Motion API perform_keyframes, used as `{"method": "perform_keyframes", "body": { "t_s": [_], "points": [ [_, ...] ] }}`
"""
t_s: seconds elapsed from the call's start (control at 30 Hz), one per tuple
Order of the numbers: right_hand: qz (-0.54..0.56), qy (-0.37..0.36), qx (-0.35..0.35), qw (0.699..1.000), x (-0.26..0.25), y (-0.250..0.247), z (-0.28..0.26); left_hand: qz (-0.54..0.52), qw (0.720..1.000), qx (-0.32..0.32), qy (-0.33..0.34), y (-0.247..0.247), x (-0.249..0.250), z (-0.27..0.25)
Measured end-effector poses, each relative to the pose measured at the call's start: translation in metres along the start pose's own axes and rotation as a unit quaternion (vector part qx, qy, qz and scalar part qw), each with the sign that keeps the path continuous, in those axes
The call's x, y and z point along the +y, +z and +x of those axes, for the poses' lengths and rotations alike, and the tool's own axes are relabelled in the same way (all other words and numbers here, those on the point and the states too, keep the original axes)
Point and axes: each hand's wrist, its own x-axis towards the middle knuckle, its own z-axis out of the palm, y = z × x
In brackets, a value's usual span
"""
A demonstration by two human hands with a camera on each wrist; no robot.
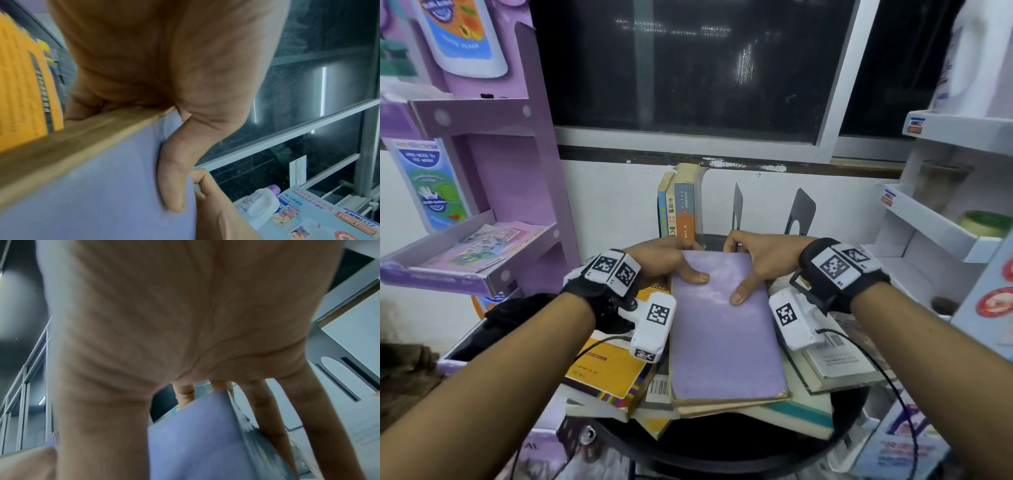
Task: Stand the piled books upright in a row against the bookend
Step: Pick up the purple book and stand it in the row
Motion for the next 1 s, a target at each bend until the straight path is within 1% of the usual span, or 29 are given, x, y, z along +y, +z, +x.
{"method": "perform_keyframes", "body": {
  "t_s": [0.1, 0.2, 0.27, 0.4, 0.53, 0.63, 0.77, 0.9, 1.0],
  "points": [
    [0.011, -0.015, 0.014, 1.0, -0.006, -0.009, -0.006, 0.002, 0.999, 0.025, 0.032, -0.006, 0.014, -0.004],
    [-0.014, -0.038, 0.045, 0.998, -0.016, -0.022, -0.013, 0.0, 0.996, 0.049, 0.079, -0.013, 0.032, -0.011],
    [-0.045, -0.054, 0.086, 0.994, -0.023, -0.031, -0.017, -0.01, 0.991, 0.067, 0.116, -0.018, 0.045, -0.016],
    [-0.105, -0.075, 0.191, 0.973, -0.035, -0.046, -0.025, -0.012, 0.977, 0.104, 0.184, -0.026, 0.06, -0.019],
    [-0.126, -0.078, 0.247, 0.958, -0.035, -0.044, -0.027, -0.011, 0.967, 0.122, 0.225, -0.024, 0.057, -0.014],
    [-0.129, -0.08, 0.265, 0.952, -0.027, -0.031, -0.024, -0.006, 0.966, 0.118, 0.232, -0.018, 0.048, -0.008],
    [-0.107, -0.077, 0.275, 0.952, -0.012, -0.018, -0.017, -0.014, 0.964, 0.118, 0.238, -0.01, 0.035, -0.001],
    [-0.092, -0.07, 0.262, 0.958, -0.002, -0.016, -0.018, 0.005, 0.961, 0.112, 0.252, -0.006, 0.033, 0.005],
    [-0.076, -0.066, 0.256, 0.961, 0.003, -0.016, -0.018, -0.016, 0.957, 0.119, 0.264, -0.001, 0.026, 0.009]
  ]
}}
